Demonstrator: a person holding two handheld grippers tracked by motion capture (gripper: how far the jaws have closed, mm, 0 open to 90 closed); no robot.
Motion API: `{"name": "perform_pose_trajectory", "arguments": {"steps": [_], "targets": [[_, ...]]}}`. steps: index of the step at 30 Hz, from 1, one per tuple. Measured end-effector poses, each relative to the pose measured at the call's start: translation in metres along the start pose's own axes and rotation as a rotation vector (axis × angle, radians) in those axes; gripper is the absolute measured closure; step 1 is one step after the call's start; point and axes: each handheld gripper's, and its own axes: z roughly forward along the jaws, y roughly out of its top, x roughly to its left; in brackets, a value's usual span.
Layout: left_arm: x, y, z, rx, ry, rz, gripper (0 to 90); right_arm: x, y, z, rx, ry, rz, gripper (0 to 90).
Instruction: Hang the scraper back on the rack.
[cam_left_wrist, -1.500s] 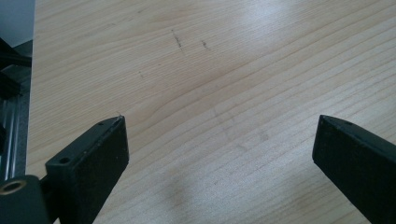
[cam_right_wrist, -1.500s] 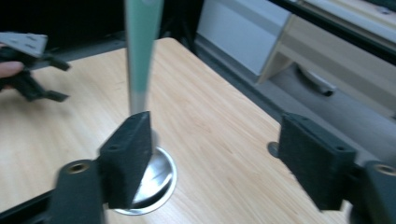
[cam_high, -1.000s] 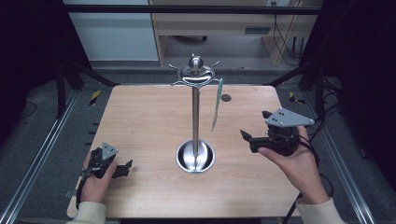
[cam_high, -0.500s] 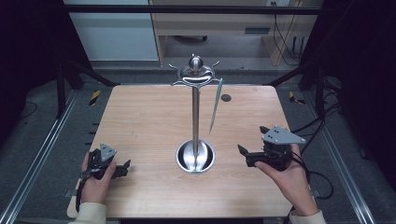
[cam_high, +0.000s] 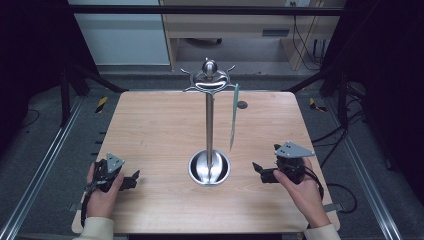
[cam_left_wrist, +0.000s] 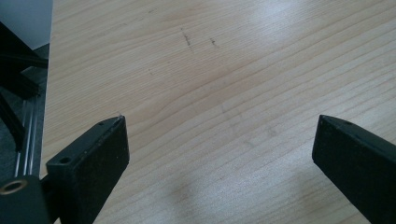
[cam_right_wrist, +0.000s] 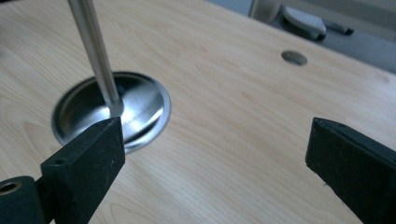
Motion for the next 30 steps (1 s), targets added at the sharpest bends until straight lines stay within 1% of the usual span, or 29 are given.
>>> {"name": "perform_pose_trajectory", "arguments": {"steps": [3,5,7,10,12,15,18,21,22,24,25,26,30], "targets": [[0.0,0.001,0.0,-0.002,-0.002,0.002,3.7,-0.002,-0.008,0.007,0.026,0.006,0.016,6.6],[0.0,0.001,0.0,-0.004,-0.003,0.002,3.7,-0.002,-0.012,0.011,0.033,0.006,0.023,6.9],[0.0,0.001,0.0,-0.006,-0.006,0.0,3.6,-0.003,-0.015,0.013,0.031,0.003,0.015,7.1],[0.0,0.002,0.0,-0.007,-0.006,0.002,3.6,-0.005,-0.02,0.018,0.032,-0.005,0.016,8.5],[0.0,0.002,0.0,-0.007,-0.006,0.003,3.6,-0.008,-0.024,0.022,0.049,-0.006,0.026,8.9],[-0.001,0.002,0.001,-0.004,-0.005,0.003,3.5,-0.011,-0.028,0.028,0.054,-0.023,0.022,9.9],[-0.001,0.002,0.002,0.003,-0.007,0.007,3.5,-0.013,-0.029,0.033,0.044,-0.023,0.021,10.3],[-0.001,0.002,0.002,0.002,-0.007,0.008,3.5,-0.013,-0.03,0.038,0.034,-0.022,0.029,10.5],[-0.001,0.002,0.002,0.003,-0.008,0.008,3.5,-0.014,-0.03,0.04,0.026,-0.024,0.022,10.5],[-0.001,0.002,0.002,0.003,-0.009,0.007,3.5,-0.014,-0.031,0.043,0.022,-0.029,0.03,10.6],[-0.001,0.002,0.002,0.004,-0.01,0.007,3.5,-0.015,-0.032,0.045,0.016,-0.024,0.046,10.6],[-0.001,0.002,0.002,0.003,-0.011,0.005,3.5,-0.016,-0.032,0.047,0.006,-0.022,0.051,10.7],[-0.001,0.002,0.002,0.0,-0.013,0.007,3.5,-0.023,-0.034,0.052,-0.029,-0.013,0.112,10.8]]}}
